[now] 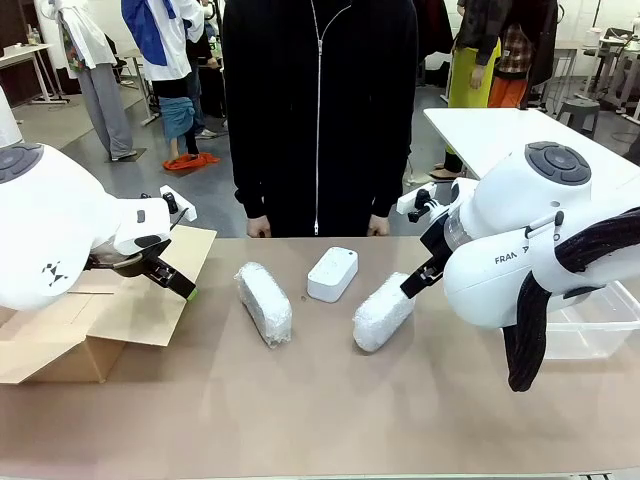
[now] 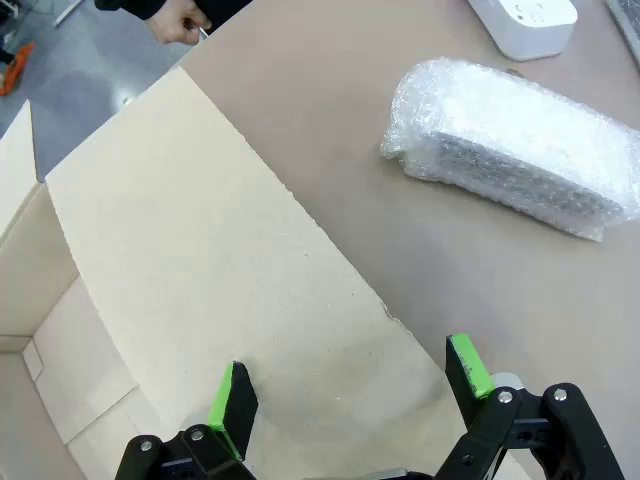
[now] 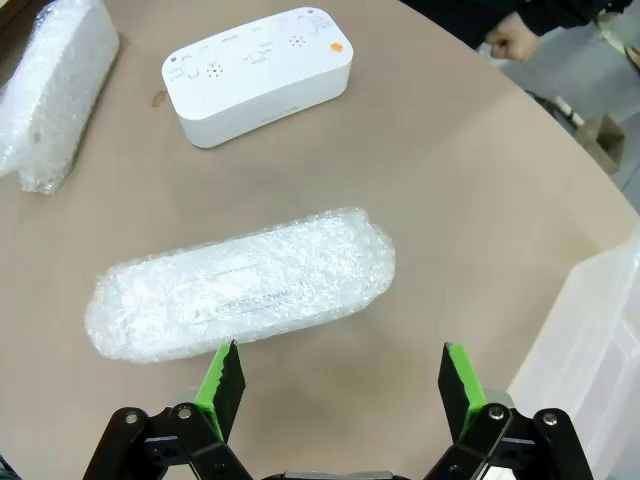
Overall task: Separate and place wrapped and unwrapped clocks.
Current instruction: Pick up the Digital clock indicated by the person.
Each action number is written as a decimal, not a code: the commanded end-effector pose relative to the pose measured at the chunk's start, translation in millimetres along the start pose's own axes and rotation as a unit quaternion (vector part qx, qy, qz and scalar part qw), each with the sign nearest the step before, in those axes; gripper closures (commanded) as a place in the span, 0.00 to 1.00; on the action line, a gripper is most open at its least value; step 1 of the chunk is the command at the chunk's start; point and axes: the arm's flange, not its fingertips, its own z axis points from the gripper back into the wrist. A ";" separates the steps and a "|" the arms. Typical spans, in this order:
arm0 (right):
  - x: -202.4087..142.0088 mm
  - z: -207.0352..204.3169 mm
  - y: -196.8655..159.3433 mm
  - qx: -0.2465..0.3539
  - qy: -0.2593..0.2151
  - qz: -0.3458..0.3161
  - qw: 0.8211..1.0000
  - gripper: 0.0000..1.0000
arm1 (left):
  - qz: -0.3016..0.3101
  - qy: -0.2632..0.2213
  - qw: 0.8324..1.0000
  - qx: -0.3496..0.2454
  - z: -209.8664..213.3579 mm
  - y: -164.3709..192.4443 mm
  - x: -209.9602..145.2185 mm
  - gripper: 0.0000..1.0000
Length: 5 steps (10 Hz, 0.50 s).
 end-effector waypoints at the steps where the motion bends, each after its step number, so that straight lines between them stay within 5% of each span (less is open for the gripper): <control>1: 0.0 0.0 -0.1 0.000 0.000 0.000 1.000 0.00 | 0.000 0.000 1.000 0.000 -0.1 0.0 -0.1 0.00; 5: 3.1 6.4 0.1 -0.005 0.001 0.008 1.000 0.00 | -0.010 0.010 1.000 -0.011 4.8 -4.2 2.4 0.00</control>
